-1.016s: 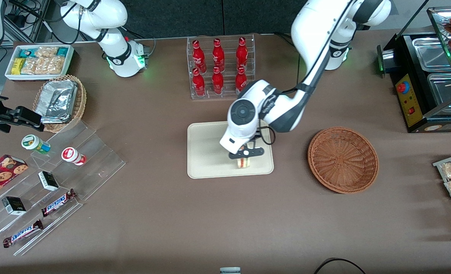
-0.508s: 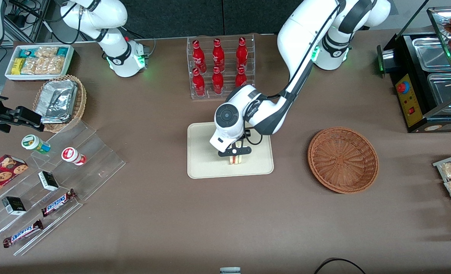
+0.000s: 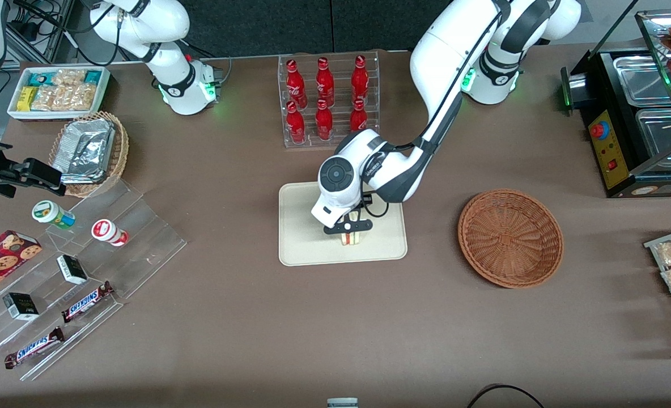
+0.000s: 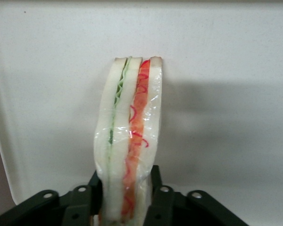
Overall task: Place sandwich from basket to tray
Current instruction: 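Lift the sandwich and carry it with the left gripper over the cream tray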
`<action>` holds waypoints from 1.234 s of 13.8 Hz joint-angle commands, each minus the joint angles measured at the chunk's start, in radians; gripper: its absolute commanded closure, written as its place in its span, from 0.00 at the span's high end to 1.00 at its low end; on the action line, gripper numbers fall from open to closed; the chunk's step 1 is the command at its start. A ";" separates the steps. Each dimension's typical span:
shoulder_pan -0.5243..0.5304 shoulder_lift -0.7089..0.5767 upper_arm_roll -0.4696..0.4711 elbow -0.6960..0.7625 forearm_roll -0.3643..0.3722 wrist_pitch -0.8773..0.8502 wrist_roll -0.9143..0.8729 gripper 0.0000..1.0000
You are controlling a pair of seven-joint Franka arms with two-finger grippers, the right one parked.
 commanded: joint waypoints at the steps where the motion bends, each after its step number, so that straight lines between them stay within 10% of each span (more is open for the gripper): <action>1: -0.017 0.019 0.014 0.032 -0.006 0.005 -0.012 1.00; 17: 0.012 -0.126 0.077 0.007 0.043 -0.105 0.124 1.00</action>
